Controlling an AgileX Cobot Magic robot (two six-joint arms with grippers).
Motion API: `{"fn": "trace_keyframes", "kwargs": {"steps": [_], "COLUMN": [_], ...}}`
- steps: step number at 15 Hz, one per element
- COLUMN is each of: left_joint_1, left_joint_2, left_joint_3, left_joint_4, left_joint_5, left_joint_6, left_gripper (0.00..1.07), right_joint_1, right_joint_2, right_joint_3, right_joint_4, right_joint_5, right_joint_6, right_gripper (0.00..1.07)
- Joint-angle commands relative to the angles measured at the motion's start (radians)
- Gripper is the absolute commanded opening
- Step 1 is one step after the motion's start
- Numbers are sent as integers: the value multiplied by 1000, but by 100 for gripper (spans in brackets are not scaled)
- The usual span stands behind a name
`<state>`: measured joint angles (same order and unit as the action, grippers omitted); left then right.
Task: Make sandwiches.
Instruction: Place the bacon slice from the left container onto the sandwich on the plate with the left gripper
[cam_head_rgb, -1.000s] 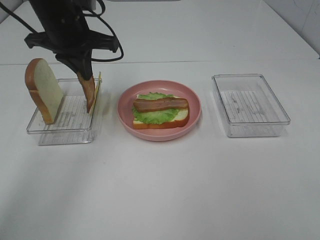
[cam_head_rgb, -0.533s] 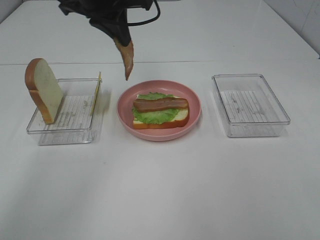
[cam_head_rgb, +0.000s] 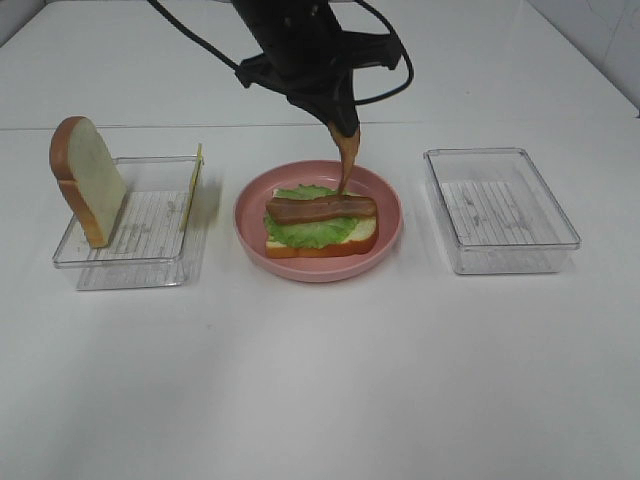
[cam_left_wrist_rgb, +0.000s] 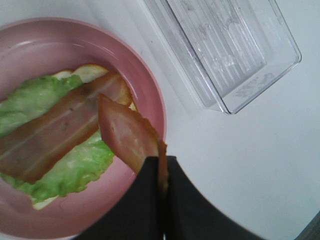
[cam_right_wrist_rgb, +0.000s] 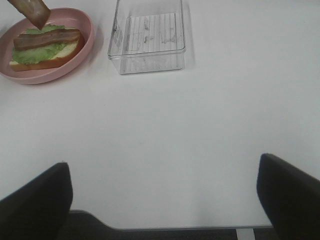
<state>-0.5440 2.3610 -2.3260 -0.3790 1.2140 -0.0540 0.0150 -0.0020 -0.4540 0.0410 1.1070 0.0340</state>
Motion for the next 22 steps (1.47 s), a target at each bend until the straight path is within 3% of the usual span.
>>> {"fn": "trace_keyframes", "kwargs": {"steps": [1, 4, 9, 11, 16, 22], "left_joint_1": [-15, -20, 9, 17, 23, 23], "left_joint_2": [56, 98, 147, 142, 144, 156], "left_joint_3": [-24, -25, -28, -28, -28, -28], "left_joint_4": [-84, -147, -121, -9, 159, 205], "left_joint_5": [-6, -44, -42, -43, -66, -69], "left_joint_6": [26, 43, 46, 18, -31, -50], "left_gripper": [0, 0, 0, 0, 0, 0], "right_joint_1": [-3, -3, -3, -3, -3, -3], "right_joint_2": [-30, -30, -30, -30, -30, -30], "right_joint_3": [4, 4, 4, 4, 4, 4], "right_joint_4": [4, 4, 6, 6, 6, 6], "right_joint_5": [-8, -8, -8, -8, -8, -8], "right_joint_6": [-8, -8, -8, -8, -8, -8], "right_gripper": [95, 95, 95, 94, 94, 94]}}
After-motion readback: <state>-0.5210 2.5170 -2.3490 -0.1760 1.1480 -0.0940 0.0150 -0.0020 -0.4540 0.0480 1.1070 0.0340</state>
